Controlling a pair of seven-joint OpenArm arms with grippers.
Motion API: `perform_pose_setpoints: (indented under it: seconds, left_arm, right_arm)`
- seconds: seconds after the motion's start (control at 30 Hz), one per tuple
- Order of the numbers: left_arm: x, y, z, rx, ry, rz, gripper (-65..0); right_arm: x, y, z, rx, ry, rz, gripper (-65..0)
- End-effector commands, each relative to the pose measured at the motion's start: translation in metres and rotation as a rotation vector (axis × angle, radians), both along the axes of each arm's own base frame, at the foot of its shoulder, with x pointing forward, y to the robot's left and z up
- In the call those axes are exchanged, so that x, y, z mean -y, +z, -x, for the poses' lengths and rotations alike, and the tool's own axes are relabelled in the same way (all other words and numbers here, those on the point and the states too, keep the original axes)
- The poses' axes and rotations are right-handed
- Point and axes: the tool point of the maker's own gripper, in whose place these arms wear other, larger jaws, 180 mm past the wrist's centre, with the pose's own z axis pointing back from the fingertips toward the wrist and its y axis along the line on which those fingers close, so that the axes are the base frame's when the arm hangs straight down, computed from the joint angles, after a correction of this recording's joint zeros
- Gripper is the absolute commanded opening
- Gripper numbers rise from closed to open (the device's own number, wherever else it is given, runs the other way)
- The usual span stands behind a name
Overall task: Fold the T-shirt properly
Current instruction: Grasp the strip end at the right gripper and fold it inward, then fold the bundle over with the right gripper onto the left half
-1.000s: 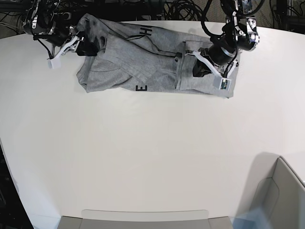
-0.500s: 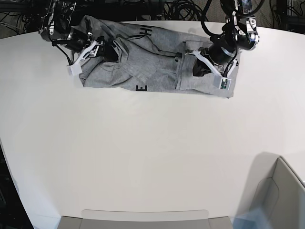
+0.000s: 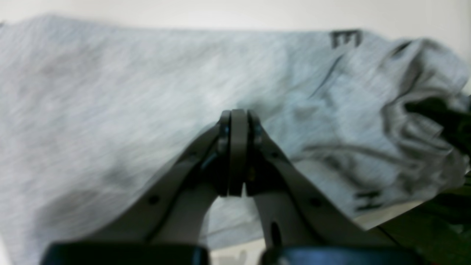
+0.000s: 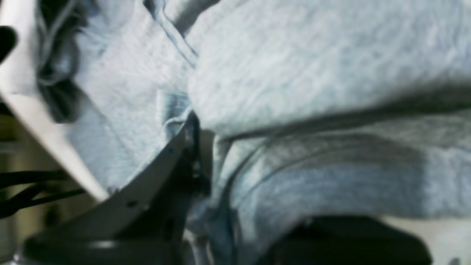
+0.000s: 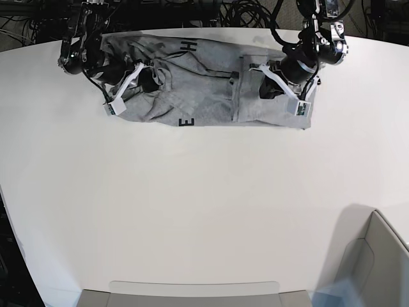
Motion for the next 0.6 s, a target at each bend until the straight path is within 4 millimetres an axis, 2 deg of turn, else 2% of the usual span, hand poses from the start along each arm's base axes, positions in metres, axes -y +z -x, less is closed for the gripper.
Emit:
perform_pose_setpoints:
  seconds: [0.0, 0.2, 0.33, 0.43, 0.57]
  left_arm:
    - [0.001, 0.012, -0.007, 0.048, 0.001, 0.010, -65.0]
    - [0.000, 0.013, -0.008, 0.053, 0.004, 0.010, -65.0]
    - [-0.001, 0.013, -0.009, 0.054, 0.006, 0.009, -65.0]
    - [-0.010, 0.012, -0.009, 0.052, 0.030, -0.003, -65.0]
    - [-0.041, 0.010, -0.005, 0.041, 0.110, -0.040, -65.0]
  right_arm:
    - [0.024, 0.002, -0.005, 0.011, -0.008, 0.087, -65.0]
    - [0.089, 0.018, -0.027, 0.060, -0.104, 0.256, -65.0]
    - [0.105, 0.046, -0.041, 0.136, -0.114, 0.373, -65.0]
    - [0.101, 0.070, -0.053, 0.188, -0.138, 0.460, -65.0]
    - [0.061, 0.090, -0.061, 0.257, -0.075, 0.510, -65.0]
